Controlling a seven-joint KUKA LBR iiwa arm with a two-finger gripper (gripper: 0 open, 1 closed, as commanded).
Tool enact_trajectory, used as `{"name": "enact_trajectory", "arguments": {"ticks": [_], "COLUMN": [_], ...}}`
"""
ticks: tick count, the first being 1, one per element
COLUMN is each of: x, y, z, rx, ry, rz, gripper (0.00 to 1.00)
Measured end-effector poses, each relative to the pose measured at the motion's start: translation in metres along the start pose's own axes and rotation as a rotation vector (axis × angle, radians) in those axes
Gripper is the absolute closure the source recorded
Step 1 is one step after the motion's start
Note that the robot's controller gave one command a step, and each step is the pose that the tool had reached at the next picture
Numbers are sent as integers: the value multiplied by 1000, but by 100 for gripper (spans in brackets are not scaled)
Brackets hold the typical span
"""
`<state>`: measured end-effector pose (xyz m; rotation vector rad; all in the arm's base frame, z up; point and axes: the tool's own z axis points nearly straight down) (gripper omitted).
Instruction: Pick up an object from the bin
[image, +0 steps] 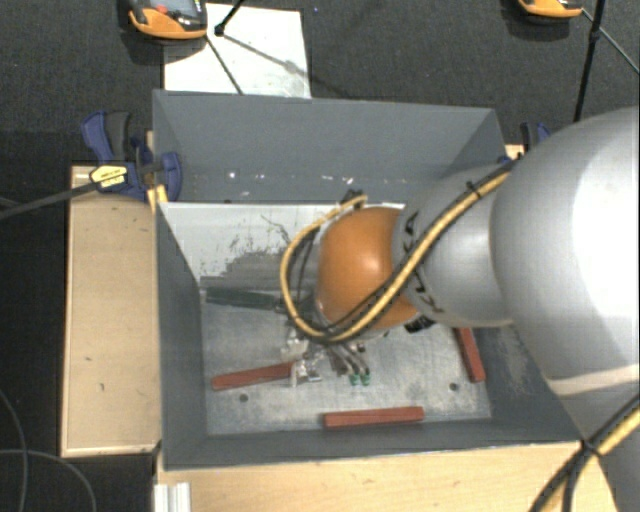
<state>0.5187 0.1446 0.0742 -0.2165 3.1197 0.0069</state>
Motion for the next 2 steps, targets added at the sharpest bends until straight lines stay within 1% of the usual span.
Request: {"name": "enact_trajectory", "arguments": {"ticks": [1,2], "x": [-11,-21], "y": [11,-10], "z": [-44,-144], "rx": [3,3], "ry": [17,12], "rz": [0,-35], "gripper": [100,100]}}
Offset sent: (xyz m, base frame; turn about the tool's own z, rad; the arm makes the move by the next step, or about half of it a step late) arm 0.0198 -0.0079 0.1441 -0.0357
